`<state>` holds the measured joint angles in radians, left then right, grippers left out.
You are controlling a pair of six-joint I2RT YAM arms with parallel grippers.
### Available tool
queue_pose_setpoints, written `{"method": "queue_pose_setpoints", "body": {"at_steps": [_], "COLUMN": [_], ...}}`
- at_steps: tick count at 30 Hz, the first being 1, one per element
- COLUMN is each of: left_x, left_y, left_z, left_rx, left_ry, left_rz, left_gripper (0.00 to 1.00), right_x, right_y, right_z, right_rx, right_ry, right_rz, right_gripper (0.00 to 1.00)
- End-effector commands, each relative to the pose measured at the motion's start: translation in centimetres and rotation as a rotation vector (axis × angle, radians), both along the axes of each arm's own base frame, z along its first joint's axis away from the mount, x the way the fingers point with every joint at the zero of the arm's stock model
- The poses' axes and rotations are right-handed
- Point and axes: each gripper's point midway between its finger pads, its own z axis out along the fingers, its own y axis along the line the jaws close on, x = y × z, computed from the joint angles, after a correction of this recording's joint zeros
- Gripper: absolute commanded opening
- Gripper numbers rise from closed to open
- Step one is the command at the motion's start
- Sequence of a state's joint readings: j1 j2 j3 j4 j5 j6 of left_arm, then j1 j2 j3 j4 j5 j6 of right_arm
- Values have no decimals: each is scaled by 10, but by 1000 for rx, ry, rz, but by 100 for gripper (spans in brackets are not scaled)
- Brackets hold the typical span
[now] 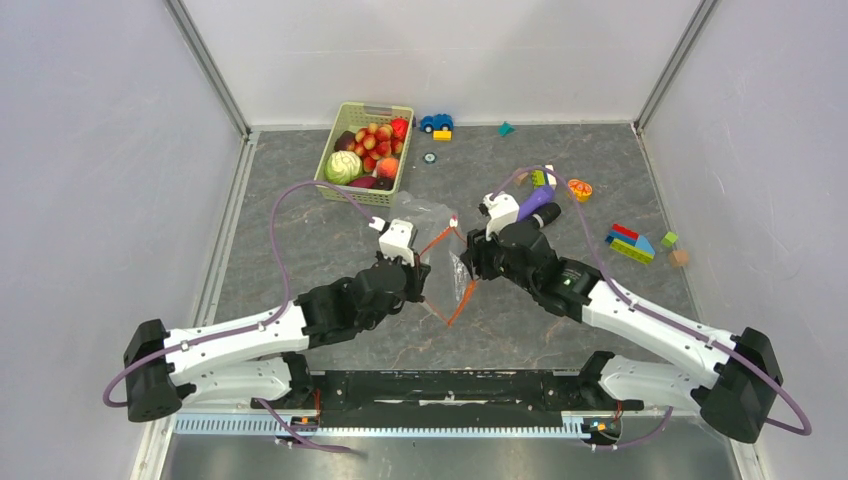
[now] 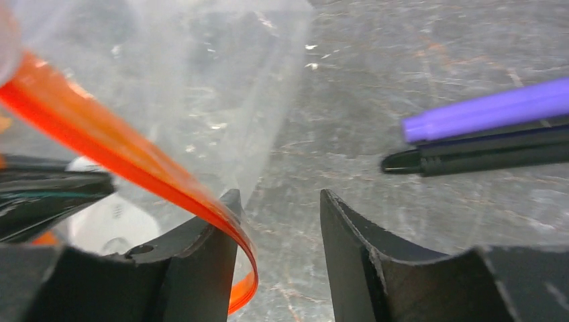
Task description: Place the food in the zip-top bag and seal the zipper
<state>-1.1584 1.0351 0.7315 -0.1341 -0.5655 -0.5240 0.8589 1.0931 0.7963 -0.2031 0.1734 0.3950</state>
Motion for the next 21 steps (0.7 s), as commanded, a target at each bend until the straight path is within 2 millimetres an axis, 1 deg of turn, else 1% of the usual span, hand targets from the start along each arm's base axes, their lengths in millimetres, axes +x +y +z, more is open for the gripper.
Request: {"method": "queue_pose_setpoints", "body": {"at_steps": [1, 5, 7, 8, 9, 11, 15, 17, 19, 21], "left_x": [-3, -2, 0, 0, 1, 1, 5, 8, 9, 9], "left_y": [0, 1, 5, 7, 10, 15, 38, 53, 65, 72], "left_z": [24, 29, 30, 30, 31, 33, 31, 28, 24, 20], "left_rx": [-113, -121, -117, -112, -116, -117, -58, -18, 14, 36], "left_ry": [18, 30, 33, 34, 34, 31, 26, 15, 12, 14], "left_rz": [32, 56, 77, 88, 101, 117, 204, 261, 298, 311], "left_gripper": [2, 2, 2, 2, 2, 2, 2, 2, 2, 2], "right_x": [20, 15, 11, 10, 8, 9, 11, 9, 5, 2], "right_y": [-31, -28, -26, -26, -28, -38, -75, -87, -98, -106], "right_z": [13, 19, 21, 22, 22, 20, 11, 9, 5, 1], "right_rx": [-80, -47, -30, -20, -16, -24, -129, -178, -234, -274], "right_ry": [-118, -141, -161, -168, -174, -175, -135, -115, -90, -70], "right_rz": [-140, -98, -64, -59, -59, -103, -267, -301, -320, -332], "right_gripper": [55, 56, 54, 52, 43, 28, 12, 7, 6, 6]}}
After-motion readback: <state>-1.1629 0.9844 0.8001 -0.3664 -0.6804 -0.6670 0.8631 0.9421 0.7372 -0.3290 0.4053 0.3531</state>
